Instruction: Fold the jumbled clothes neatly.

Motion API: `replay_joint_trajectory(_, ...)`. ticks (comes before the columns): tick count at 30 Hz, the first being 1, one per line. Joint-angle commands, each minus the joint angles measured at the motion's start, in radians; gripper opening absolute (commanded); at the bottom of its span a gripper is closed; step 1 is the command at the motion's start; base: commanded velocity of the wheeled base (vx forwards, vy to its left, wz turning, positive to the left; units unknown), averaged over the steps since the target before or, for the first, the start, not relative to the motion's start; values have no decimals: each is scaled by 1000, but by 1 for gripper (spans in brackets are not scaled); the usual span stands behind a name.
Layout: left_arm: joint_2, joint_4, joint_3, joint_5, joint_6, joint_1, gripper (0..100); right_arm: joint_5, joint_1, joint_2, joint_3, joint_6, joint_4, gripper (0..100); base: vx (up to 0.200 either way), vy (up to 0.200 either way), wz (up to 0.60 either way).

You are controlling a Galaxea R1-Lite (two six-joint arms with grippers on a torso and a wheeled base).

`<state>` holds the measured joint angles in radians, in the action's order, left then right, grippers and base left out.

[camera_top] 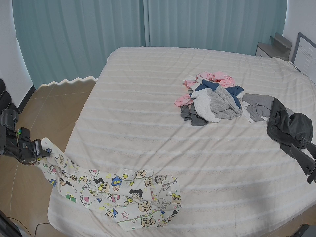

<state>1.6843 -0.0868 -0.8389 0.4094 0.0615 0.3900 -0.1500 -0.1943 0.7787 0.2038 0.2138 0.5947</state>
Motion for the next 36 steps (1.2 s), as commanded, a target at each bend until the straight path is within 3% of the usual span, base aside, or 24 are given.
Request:
replay_joint_trajectory(1, -97, -13, 12, -159, 166, -290, 0, 0, -1, -1, 0, 1, 1, 100, 0, 0, 0)
replay_joint_trajectory(8, -69, 36, 0, -336, 305, -576, 0, 0, -1, 1, 0, 1, 1, 100, 0, 0, 0)
replay_joint_trajectory(11, 15, 117, -12, -448, 363, -704, 0, 0, -1, 1, 0, 1, 1, 100, 0, 0, 0)
replay_joint_trajectory(15, 103, 219, -17, -492, 403, -826, 0, 0, -1, -1, 0, 1, 1, 100, 0, 0, 0)
replay_joint_trajectory(20, 153, 256, -45, -504, 449, -907, 0, 0, -1, -1, 0, 1, 1, 100, 0, 0, 0)
replay_joint_trajectory(26, 249, 259, -112, -547, 574, -1022, 0, 0, -1, 1, 0, 1, 1, 100, 0, 0, 0)
replay_joint_trajectory(36, 304, 335, -129, -549, 661, -1060, 0, 0, -1, 2, -1, 1, 1, 100, 0, 0, 0)
